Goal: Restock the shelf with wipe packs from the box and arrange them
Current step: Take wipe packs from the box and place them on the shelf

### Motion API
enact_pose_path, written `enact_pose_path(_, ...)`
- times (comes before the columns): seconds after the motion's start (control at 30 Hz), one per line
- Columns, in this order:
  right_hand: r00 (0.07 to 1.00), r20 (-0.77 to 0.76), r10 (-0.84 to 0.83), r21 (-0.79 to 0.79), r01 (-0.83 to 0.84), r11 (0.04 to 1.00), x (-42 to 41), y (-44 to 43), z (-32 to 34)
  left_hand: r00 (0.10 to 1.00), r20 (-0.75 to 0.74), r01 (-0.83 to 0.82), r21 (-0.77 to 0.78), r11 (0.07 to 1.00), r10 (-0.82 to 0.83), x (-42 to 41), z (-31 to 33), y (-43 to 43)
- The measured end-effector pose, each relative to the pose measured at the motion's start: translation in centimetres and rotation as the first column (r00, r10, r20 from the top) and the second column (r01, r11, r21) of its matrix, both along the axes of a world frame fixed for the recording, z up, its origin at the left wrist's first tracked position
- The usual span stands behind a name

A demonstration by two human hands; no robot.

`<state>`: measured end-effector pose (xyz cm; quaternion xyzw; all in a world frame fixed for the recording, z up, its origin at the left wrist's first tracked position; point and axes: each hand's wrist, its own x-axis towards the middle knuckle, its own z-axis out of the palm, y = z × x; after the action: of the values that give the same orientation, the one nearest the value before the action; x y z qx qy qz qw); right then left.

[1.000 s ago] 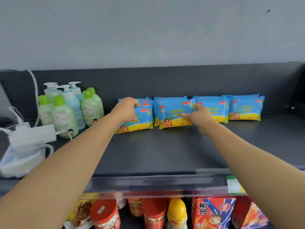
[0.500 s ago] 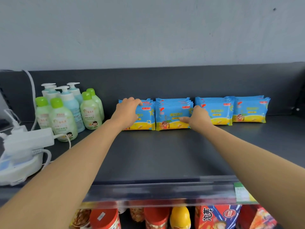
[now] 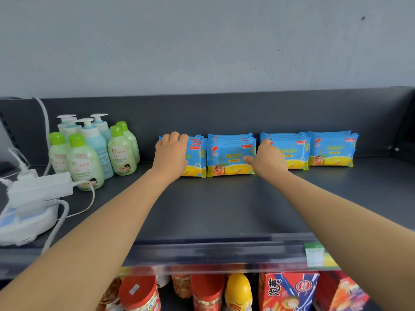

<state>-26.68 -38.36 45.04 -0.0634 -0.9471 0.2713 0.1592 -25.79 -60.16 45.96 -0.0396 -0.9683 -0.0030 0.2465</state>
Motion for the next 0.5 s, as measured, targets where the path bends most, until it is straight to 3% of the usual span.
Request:
enact_pose_path(0.13,0.990,-0.025,0.139,-0.020,-0.140,0.990,0.7,1.1,0.2,0.996,-0.024,0.093,0.059,0.994,-0.091,2.3,1.4,3.2)
enact_pose_path(0.27,0.974,-0.100,0.203,-0.038,-0.208,0.977,3.0,3.4,0.7,0.968,0.024,0.239,0.214,0.947,-0.250,5.1,2.9,7.8)
enact_pose_path(0.5,0.976,-0.201,0.084,-0.029,-0.092,0.995,11.0,12.4,0.7,0.822,0.075,0.528,0.269,0.805,-0.564,10.8,3.0,19.3)
